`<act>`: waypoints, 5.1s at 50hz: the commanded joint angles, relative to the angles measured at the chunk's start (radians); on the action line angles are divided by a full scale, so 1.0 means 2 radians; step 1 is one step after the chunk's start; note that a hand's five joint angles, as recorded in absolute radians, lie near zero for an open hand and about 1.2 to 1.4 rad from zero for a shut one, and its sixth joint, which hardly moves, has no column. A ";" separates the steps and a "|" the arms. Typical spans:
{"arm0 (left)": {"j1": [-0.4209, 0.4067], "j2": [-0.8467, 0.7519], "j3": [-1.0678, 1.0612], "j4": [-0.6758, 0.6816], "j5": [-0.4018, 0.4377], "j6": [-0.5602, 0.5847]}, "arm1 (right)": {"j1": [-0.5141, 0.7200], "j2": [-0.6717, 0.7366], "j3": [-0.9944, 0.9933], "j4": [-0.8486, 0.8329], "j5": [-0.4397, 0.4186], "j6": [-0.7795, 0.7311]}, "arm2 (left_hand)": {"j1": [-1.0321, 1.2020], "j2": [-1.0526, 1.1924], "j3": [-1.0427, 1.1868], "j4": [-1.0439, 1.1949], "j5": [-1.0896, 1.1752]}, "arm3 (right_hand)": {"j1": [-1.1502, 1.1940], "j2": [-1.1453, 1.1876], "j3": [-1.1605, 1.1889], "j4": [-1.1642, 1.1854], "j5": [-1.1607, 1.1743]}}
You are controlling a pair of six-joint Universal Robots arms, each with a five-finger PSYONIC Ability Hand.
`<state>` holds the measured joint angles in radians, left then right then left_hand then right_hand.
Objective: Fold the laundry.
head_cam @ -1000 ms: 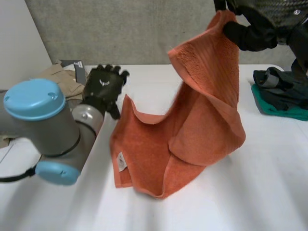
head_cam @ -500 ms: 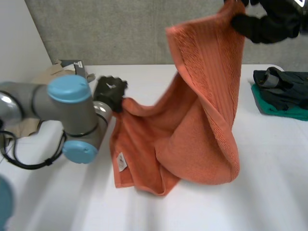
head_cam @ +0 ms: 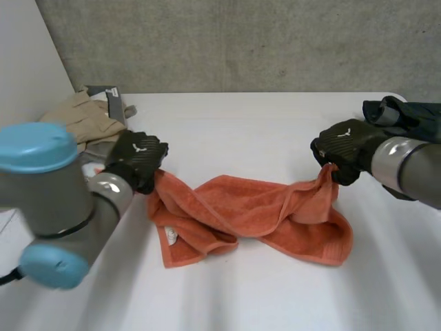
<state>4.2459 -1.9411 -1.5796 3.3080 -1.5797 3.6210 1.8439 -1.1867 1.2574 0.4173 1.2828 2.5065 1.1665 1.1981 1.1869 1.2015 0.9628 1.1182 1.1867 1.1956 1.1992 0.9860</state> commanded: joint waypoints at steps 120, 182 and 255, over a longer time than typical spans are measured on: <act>-0.025 0.147 0.069 -0.092 -0.077 -0.026 | -0.112 -0.129 0.052 -0.098 0.039 -0.014 | 0.115 0.099 0.105 0.097 0.129 | 0.139 0.105 0.100 0.099 0.118; 0.022 -0.079 -0.029 0.189 -0.056 0.077 | -0.054 0.054 0.184 -0.380 0.079 -0.063 | 0.115 0.099 0.105 0.097 0.129 | 0.139 0.105 0.100 0.099 0.118; 0.088 -0.082 0.147 -0.135 0.013 0.093 | -0.056 0.063 -0.026 -0.084 0.149 -0.203 | 0.115 0.099 0.105 0.097 0.129 | 0.139 0.105 0.100 0.099 0.118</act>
<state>4.4273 -1.8975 -1.5751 3.0514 -1.4763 3.7799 1.7030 -1.2015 1.3739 0.3957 1.5004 2.1014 1.0647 1.1981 1.1923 1.1983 0.9878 1.1397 1.1914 1.1961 1.2003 1.0006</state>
